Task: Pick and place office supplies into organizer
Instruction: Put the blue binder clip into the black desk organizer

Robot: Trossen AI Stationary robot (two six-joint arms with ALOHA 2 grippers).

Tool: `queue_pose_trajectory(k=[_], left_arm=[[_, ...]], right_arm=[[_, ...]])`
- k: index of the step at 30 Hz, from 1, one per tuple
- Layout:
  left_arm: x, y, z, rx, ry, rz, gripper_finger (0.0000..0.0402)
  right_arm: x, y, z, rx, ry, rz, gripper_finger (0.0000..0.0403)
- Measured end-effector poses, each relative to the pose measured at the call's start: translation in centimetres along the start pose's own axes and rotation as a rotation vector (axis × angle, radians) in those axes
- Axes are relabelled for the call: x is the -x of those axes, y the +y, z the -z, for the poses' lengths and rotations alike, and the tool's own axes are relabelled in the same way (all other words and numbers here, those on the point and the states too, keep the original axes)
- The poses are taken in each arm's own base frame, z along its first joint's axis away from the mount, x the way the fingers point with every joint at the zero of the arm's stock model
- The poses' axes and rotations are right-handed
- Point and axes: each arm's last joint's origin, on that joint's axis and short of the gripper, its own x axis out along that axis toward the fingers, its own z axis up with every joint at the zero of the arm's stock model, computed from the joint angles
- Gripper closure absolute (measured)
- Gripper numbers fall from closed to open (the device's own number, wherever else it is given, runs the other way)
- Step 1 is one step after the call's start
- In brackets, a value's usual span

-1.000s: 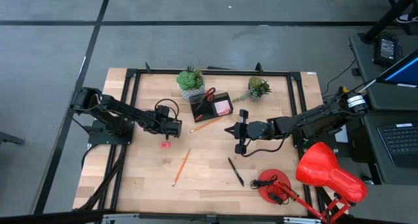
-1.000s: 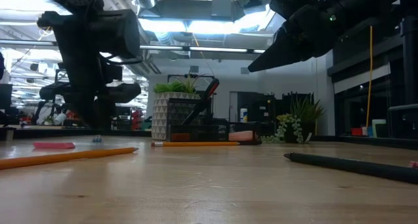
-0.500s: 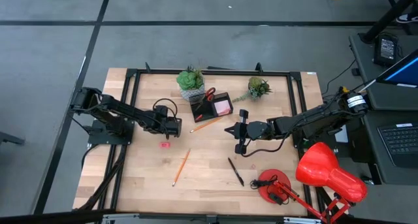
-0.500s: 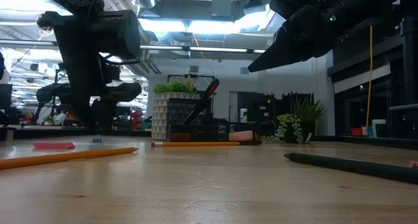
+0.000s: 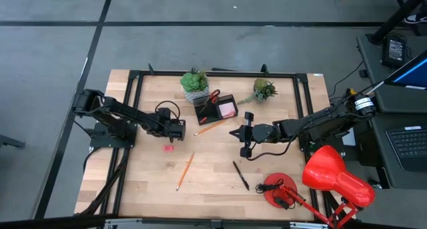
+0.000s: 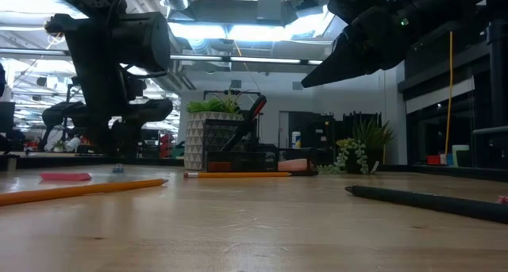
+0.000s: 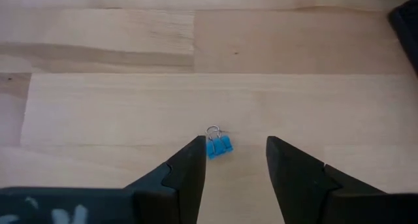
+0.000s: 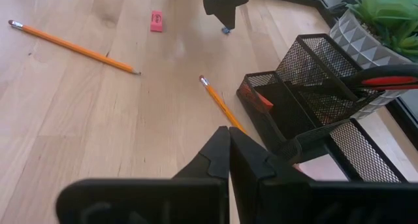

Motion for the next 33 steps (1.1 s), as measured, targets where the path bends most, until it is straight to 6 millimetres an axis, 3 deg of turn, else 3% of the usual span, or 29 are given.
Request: queue_pose_trajectory(k=[12,33], left_arm=[[-2.3,-0.2,1.5,0.015,-0.011,-0.111,0.0249],[-2.6,-0.1,1.5,0.134,-0.045,-0.110,0.0254]], right_arm=[[0.0,0.0,0.0,0.001,0.001,0.000,0.0393],[0.0,0.0,0.0,0.001,0.000,0.000,0.0393]])
